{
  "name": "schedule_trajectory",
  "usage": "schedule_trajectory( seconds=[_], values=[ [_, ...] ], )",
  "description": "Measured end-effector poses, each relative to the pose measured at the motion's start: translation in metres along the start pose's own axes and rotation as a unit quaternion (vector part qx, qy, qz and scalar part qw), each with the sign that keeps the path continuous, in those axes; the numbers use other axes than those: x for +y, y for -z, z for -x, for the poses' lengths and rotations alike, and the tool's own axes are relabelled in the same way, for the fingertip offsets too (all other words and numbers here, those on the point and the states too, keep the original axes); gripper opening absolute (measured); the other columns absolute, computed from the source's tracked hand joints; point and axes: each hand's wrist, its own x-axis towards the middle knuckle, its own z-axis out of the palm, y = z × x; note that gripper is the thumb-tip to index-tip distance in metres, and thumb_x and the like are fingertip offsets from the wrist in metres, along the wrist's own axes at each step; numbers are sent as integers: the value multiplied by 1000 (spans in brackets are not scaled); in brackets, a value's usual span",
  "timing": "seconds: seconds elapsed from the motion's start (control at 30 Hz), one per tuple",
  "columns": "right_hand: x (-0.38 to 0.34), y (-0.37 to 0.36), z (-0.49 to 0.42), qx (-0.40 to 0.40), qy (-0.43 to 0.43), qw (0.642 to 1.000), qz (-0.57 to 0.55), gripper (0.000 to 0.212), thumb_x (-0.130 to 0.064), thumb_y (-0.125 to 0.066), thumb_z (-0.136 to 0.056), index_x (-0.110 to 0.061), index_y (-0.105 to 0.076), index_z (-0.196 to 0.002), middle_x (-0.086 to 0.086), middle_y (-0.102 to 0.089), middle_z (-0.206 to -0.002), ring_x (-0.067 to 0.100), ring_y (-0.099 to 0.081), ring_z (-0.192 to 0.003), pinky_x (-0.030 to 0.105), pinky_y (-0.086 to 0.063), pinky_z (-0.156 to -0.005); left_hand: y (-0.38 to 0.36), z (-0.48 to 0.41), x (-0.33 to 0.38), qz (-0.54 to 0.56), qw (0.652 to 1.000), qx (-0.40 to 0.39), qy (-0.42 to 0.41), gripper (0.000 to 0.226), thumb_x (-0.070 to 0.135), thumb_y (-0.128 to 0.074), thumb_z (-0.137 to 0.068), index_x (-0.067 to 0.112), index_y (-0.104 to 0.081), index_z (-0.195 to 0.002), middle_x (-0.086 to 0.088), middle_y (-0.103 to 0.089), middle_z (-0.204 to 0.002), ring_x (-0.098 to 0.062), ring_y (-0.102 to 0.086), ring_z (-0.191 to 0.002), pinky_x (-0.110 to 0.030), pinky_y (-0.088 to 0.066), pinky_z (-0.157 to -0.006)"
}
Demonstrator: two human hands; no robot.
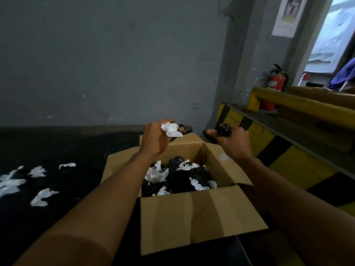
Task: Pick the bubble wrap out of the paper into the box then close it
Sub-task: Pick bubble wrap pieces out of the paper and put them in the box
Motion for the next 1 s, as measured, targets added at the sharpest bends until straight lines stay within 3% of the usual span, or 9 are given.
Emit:
schedule_trajectory(
  seconds=[0.1,0.23,0.33,0.4,0.5,0.6,0.77,0.9,1.0],
  values=[
    [27,-4,-11,-25,-6,1000,-15,47,-64,-70,-71,-18,-62,-69,-2,-64,-64,14,-62,-59,37,-52,-49,-28,-3,-8,-67,998,7,15,21,36,-64,-79,18,-65,-70,0,-65,-68,-18,-60,-71,-31,-47,-62],
    [49,-28,-11,-43,-2,999,-20,43,-57,-72,-75,-22,-52,-62,-5,-57,-58,8,-54,-55,27,-38,-48,-53,7,-42,-97,991,-3,92,33,53,-66,-78,22,-70,-90,1,-71,-83,-12,-63,-80,-25,-42,-66],
    [71,-60,-8,-85,-6,996,-23,37,-61,-71,-73,-25,-65,-77,-5,-68,-71,14,-64,-70,35,-51,-61,-69,21,-65,-107,986,-22,127,10,32,-71,-83,24,-69,-88,5,-69,-87,-18,-65,-88,-22,-38,-67],
    [84,-81,-6,-141,-17,990,-16,41,-60,-72,-72,-25,-68,-93,-4,-71,-83,15,-64,-80,35,-53,-70,-80,28,-78,-131,979,-45,148,13,26,-67,-87,21,-70,-99,6,-68,-99,-17,-63,-95,-24,-42,-72],
    [106,-111,-6,-250,-34,967,32,58,-57,-72,-68,-24,-59,-114,3,-62,-109,24,-58,-103,38,-51,-85,-100,31,-107,-178,958,-119,191,45,42,-64,-81,18,-57,-119,-12,-61,-117,-33,-56,-110,-36,-46,-88],
    [125,-130,-8,-360,-97,920,116,76,-49,-67,-75,-33,-33,-141,12,-27,-143,39,-27,-134,50,-34,-108,-114,31,-118,-241,891,-261,284,92,52,-68,-71,25,-17,-144,-17,-20,-145,-42,-17,-136,-52,-30,-106],
    [135,-141,-22,-352,-125,926,51,82,-43,-65,-78,-34,-22,-147,7,-15,-152,36,-21,-139,50,-30,-110,-119,17,-129,-221,833,-400,312,138,71,-78,-53,35,16,-148,-6,17,-158,-36,12,-145,-57,-17,-114],
    [130,-139,-32,-282,-100,954,24,80,-49,-67,-77,-32,-29,-145,2,-25,-152,28,-30,-138,44,-32,-111,-118,5,-135,-210,842,-392,305,138,96,-53,-41,34,3,-151,0,17,-160,-29,19,-145,-60,-4,-115],
    [121,-133,-35,-264,-84,961,15,84,-59,-66,-75,-30,-32,-146,0,-24,-155,24,-27,-141,44,-28,-114,-115,-4,-132,-176,897,-285,288,117,100,-33,-51,36,-25,-148,1,-13,-160,-27,-5,-147,-59,-13,-114]
  ],
)
